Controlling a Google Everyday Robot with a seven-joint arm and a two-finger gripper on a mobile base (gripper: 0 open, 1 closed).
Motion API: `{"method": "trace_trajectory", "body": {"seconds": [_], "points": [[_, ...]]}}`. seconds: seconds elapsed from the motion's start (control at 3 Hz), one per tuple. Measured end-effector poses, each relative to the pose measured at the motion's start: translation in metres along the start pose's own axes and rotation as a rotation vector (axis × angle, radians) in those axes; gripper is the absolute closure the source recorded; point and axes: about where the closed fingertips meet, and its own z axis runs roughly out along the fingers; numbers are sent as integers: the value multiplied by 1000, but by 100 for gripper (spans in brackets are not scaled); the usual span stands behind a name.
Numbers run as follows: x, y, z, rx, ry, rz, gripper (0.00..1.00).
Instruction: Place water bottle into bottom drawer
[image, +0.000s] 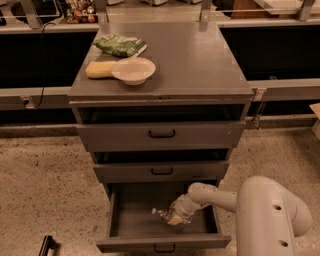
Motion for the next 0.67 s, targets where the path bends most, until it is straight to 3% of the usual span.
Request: {"method": "trace_trajectory", "body": {"seconds": [0.33,0.67], "points": [[0,2,2,-5,-1,0,13],[0,4,4,-8,-1,0,0]]}}
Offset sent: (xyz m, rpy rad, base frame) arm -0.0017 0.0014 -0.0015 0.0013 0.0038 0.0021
